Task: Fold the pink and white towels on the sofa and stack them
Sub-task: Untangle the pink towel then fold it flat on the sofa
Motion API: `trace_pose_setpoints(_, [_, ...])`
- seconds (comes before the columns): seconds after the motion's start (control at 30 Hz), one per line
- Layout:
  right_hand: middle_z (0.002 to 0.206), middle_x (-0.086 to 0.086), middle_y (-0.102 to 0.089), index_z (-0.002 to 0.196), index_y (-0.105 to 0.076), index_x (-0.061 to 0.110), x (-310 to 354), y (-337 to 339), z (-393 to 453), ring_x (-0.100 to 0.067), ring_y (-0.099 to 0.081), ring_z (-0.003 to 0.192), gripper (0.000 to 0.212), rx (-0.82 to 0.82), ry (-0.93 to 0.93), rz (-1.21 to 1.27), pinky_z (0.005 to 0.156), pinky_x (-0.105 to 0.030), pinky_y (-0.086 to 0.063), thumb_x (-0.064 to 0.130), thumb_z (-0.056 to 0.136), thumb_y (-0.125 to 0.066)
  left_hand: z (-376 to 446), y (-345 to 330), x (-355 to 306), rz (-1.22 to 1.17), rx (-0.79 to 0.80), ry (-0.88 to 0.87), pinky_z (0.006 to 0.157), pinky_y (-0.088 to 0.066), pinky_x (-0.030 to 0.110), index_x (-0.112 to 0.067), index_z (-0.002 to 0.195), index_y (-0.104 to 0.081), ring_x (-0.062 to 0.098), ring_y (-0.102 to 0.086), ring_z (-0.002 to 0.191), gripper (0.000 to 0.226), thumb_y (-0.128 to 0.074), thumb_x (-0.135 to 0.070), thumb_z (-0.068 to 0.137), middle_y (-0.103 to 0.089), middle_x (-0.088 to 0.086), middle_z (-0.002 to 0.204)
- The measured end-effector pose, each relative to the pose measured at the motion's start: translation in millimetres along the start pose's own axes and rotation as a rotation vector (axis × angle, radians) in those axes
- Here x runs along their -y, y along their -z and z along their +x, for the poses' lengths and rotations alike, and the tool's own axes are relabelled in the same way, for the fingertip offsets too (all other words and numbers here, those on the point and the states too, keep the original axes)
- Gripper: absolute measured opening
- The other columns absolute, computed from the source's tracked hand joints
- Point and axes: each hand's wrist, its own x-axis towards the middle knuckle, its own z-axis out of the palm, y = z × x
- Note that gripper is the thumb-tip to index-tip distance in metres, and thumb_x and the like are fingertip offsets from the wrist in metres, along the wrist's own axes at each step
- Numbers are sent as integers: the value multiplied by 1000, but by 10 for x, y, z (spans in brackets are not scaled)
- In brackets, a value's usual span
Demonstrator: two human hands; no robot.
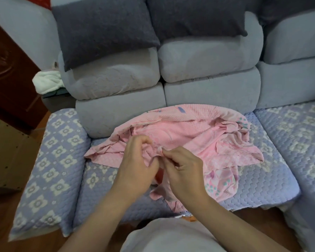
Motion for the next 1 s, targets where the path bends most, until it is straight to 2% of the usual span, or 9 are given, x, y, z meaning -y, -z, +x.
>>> trace_pose_setpoints(0.1, [78, 12, -71, 89, -81, 17, 86, 77, 135, -4, -67, 77, 14, 35, -122, 112, 74, -19, -51, 11, 83, -70, 297, 125, 119, 59, 267, -297, 116, -27, 17, -24, 134, -57, 3, -41, 138, 51, -65, -7, 87, -55, -8, 139])
trace_pose_setpoints(0.2, [78, 17, -73, 82, -76, 25, 144, 208, 373, 1, -68, 77, 26, 54, -221, 224, 75, -14, -51, 0, 82, -73, 700, 152, 104, 72, 447, -502, 102, -41, 22, -20, 119, -67, 3, -57, 112, 33, -55, -13, 89, -66, -15, 111])
trace_pose_setpoints(0.3, [72, 13, -69, 80, -69, 19, 219, 321, 572, 1, -62, 68, 27, 15, -270, 253, 67, -13, -46, -7, 82, -73, 1032, 137, -29, 39, 450, -641, 77, -48, 31, -16, 96, -66, 7, -56, 82, 14, -52, -18, 93, -59, -15, 86])
trace_pose_setpoints(0.5, [87, 12, -71, 95, -66, 13, 415, 188, 666, -5, -66, 85, 19, -169, -294, 282, 79, -22, -52, -5, 89, -68, 1515, 149, -174, 78, 173, -1120, 58, -45, 42, -10, 90, -56, 29, -51, 66, 24, -40, -21, 105, -52, 8, 78])
trace_pose_setpoints(0.63, [94, 12, -69, 100, -70, 24, 407, 101, 541, -8, -64, 92, 20, -375, -270, -176, 84, -34, -53, 7, 93, -63, 1814, 299, -699, -88, 108, -1132, 68, -41, 34, -2, 85, -58, 25, -50, 73, 26, -44, -14, 105, -50, 6, 80])
trace_pose_setpoints(0.73, [104, 10, -63, 116, -66, 20, 553, 150, 657, -8, -61, 99, 22, -694, -116, -346, 88, -29, -51, 16, 94, -65, 1956, 473, -1158, -227, 122, -1133, 77, -39, 21, 0, 85, -59, 17, -50, 79, 24, -46, -8, 104, -54, 7, 87])
trace_pose_setpoints(0.8, [106, 6, -56, 119, -61, 18, 764, 192, 840, -10, -57, 99, 29, -785, -20, -435, 88, -24, -47, 30, 93, -64, 1983, 567, -1403, -263, 111, -1201, 81, -42, 18, 2, 87, -60, 16, -51, 84, 21, -48, -4, 103, -55, 9, 94])
trace_pose_setpoints(0.93, [86, 5, -54, 89, -59, 17, 1260, 392, 1262, -14, -50, 79, 5, -892, 69, -588, 69, -31, -44, 20, 90, -63, 1974, 722, -1808, -303, 131, -1301, 83, -49, 29, 0, 93, -61, 21, -61, 89, 22, -45, -7, 105, -63, 8, 97])
trace_pose_setpoints(1.0, [75, 7, -53, 76, -54, 21, 1479, 587, 1390, -13, -47, 69, 15, -919, 98, -645, 62, -32, -40, 17, 89, -62, 1960, 801, -1930, -314, 180, -1258, 74, -49, 28, -6, 88, -57, 14, -63, 82, 24, -43, -13, 106, -66, 4, 88])
